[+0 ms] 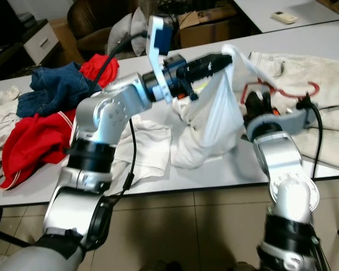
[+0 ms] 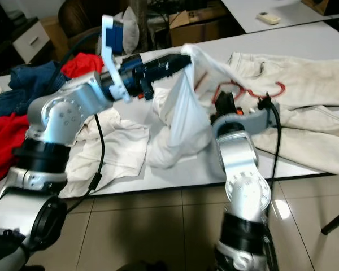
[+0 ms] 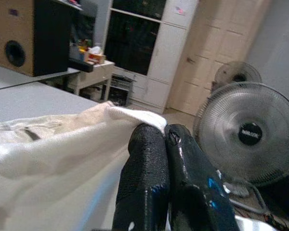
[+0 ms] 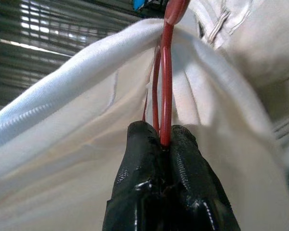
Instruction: Hang hanger
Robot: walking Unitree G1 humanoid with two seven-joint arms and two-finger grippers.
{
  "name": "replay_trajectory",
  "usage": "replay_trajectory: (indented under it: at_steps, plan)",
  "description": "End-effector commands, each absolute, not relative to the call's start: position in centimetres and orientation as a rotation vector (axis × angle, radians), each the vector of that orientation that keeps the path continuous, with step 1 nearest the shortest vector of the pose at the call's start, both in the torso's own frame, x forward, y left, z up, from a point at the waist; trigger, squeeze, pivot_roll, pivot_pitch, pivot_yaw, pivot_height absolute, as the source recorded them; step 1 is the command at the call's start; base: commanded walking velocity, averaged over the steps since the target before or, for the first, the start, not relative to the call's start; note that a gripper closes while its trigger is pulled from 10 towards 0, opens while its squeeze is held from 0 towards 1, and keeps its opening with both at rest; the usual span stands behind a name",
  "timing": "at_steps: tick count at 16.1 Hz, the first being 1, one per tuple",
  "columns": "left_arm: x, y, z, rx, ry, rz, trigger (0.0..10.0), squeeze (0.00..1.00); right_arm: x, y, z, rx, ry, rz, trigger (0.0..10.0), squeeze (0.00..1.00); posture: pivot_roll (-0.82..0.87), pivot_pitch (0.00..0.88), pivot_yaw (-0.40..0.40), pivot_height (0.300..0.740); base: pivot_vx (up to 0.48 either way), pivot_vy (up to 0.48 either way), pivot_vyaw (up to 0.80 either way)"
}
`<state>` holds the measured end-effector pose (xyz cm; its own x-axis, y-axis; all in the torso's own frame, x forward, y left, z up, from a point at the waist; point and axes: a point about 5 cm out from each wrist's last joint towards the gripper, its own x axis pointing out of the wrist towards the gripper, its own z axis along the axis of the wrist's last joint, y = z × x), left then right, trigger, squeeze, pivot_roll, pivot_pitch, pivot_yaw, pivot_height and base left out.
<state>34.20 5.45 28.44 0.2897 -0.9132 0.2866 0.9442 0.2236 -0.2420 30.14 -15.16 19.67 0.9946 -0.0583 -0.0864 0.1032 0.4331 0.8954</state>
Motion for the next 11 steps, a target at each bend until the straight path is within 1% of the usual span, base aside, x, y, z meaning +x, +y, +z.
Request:
replay_trajectory:
  at_steps: [1,3,5,6,7,8,9,10,11]
  plan:
    - [34.7,6.1,29.5,-0.424,-0.138,-1.234,0.0,0.00,29.6,-14.0,19.5,1.067,0.089,-0.071,10.0,0.00,-0.14,0.000,0.229,0.740,0.000,0.000,0.00]
    - [35.2,5.6,30.3,-0.459,-0.171,-1.204,0.0,0.00,28.5,-13.3,18.5,1.020,0.135,-0.058,10.0,0.00,-0.14,0.000,0.234,0.740,0.000,0.000,0.00]
    - [35.4,5.4,30.3,-0.468,-0.176,-1.199,0.0,0.00,27.9,-12.9,18.5,1.021,0.144,-0.032,10.0,0.00,-0.15,0.000,0.240,0.740,0.000,0.000,0.00]
    - [34.9,4.9,30.1,-0.468,-0.163,-1.232,0.0,0.00,27.6,-12.7,18.6,1.020,0.146,-0.012,10.0,0.00,-0.15,0.000,0.245,0.740,0.000,0.000,0.00]
    - [34.1,4.4,29.2,-0.427,-0.110,-1.287,0.0,0.00,27.4,-12.7,18.8,1.012,0.129,-0.004,10.0,0.00,-0.16,0.000,0.253,0.740,0.000,0.000,0.00]
    - [33.3,4.2,27.8,-0.321,-0.032,-1.328,3.2,0.00,27.3,-12.9,19.1,1.016,0.104,-0.006,10.0,0.00,-0.17,0.000,0.254,0.740,0.000,0.000,0.00]
    - [32.7,4.5,26.0,-0.160,0.037,-1.327,10.0,0.00,27.2,-13.3,19.5,1.030,0.076,-0.013,10.0,0.00,-0.16,0.000,0.248,0.740,0.000,0.000,0.00]
    - [32.4,5.2,24.9,-0.046,0.064,-1.328,10.0,1.00,27.0,-13.8,19.7,1.038,0.051,-0.016,10.0,0.00,-0.16,0.000,0.236,0.740,0.000,0.000,0.00]
    - [32.2,5.5,24.9,-0.050,0.066,-1.333,10.0,1.00,26.9,-14.0,19.7,1.035,0.049,-0.019,10.0,0.00,-0.16,0.000,0.233,0.740,0.000,0.000,0.00]
